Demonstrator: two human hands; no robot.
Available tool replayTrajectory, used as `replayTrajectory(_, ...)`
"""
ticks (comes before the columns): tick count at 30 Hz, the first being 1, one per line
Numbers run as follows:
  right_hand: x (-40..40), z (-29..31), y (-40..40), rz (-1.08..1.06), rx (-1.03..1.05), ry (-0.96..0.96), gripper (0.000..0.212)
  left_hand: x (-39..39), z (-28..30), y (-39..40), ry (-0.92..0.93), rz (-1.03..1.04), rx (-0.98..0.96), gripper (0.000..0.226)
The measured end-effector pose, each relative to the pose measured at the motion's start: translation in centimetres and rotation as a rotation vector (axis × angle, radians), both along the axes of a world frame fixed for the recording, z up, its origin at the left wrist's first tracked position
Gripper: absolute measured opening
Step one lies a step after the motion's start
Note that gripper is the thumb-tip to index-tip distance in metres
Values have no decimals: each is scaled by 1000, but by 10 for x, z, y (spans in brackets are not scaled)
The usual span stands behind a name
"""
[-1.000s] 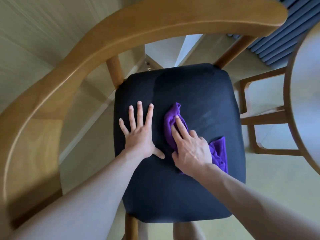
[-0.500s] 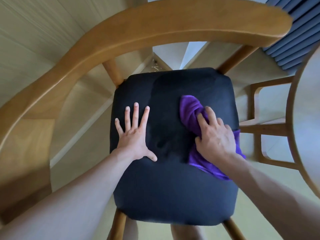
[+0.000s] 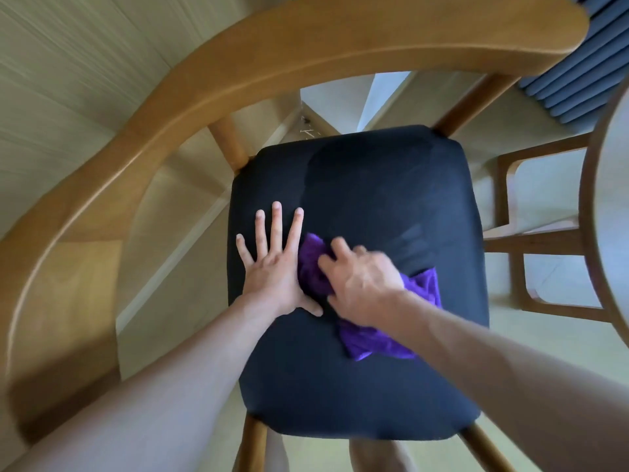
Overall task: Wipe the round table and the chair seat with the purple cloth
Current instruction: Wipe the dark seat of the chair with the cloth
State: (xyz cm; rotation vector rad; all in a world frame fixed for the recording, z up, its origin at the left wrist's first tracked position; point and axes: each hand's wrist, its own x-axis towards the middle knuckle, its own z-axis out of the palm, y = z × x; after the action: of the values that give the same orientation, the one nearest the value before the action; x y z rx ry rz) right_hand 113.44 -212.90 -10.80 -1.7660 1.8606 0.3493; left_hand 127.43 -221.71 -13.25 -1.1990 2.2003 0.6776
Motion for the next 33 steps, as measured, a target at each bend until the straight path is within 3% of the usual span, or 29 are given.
replayTrajectory(4,-49,1,-24,-419,-6,110,43,-4,5,1,-49,-47,-32,180)
replayTrajectory(7,-35,-1,-25,-637,-15,71,41,-1,11,-2,-28,-108,-46,170)
replayTrajectory(9,4,-1,-20,-564,2,-3,47,4,17,-10,-3,-111,-91,154)
replayTrajectory(13,65,0,-1,-175,81,-153,45,16,24,-30,-68,-127,-105,103)
replayTrajectory(16,37,-3,-10,-161,33,-115,46,19,22,-39,-177,-151,-10,91)
replayTrajectory(20,-43,-7,-47,-671,-58,17,43,17,18,-40,-181,-125,3,88)
replayTrajectory(22,-57,-9,-60,-828,-59,20,39,15,17,-38,-187,-100,23,88)
replayTrajectory(24,-35,-7,-64,-767,-71,-10,40,14,16,-38,-190,-70,52,89)
replayTrajectory(28,52,-4,-52,-278,32,-170,44,18,13,-38,-145,2,103,96)
replayTrajectory(31,46,-6,-58,-213,21,-159,41,24,15,-37,-128,-4,136,104)
replayTrajectory(33,10,-10,-68,-280,-38,-66,42,23,16,-36,-126,-23,125,98)
